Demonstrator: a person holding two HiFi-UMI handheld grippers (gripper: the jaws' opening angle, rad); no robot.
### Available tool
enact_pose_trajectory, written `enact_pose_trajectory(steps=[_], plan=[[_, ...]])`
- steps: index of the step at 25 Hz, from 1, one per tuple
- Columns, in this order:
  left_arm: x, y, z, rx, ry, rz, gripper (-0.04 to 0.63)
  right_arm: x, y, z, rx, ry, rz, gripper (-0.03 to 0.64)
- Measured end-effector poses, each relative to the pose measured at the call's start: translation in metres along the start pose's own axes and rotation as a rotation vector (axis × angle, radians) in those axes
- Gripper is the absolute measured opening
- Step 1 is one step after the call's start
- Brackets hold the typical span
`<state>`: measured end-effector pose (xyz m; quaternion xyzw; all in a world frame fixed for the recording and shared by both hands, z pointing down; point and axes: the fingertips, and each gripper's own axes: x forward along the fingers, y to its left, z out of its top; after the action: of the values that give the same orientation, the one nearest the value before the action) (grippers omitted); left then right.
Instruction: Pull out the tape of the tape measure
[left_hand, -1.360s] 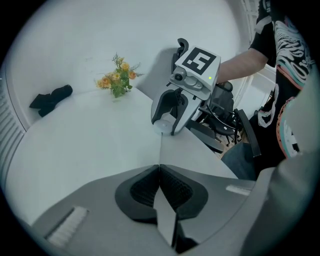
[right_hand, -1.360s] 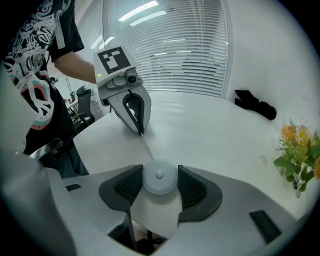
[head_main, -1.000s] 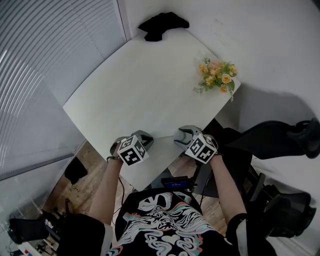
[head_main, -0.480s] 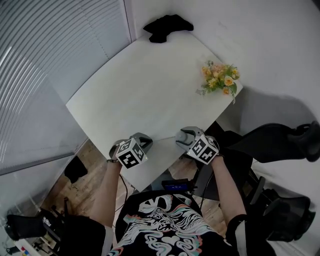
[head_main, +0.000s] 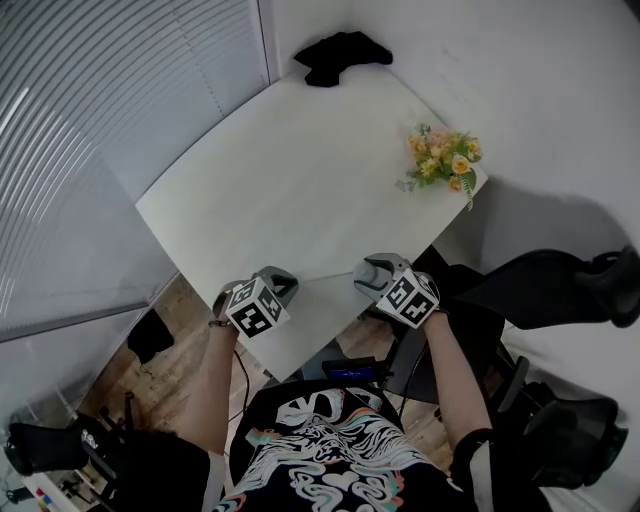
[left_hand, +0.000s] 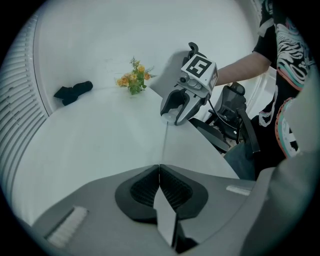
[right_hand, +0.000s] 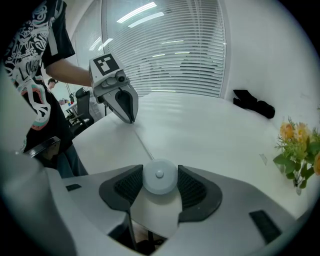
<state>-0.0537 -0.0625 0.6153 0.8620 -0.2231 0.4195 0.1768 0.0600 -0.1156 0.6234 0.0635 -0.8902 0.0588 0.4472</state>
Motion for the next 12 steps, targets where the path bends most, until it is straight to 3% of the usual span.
enact_pose_trajectory(steps=[12], plan=[[-0.019,0.005,-0.024,-0.056,-0.001,0.05,0.006,0.001,0.001,-0.004,0.023,0.001,0.006,0.221]])
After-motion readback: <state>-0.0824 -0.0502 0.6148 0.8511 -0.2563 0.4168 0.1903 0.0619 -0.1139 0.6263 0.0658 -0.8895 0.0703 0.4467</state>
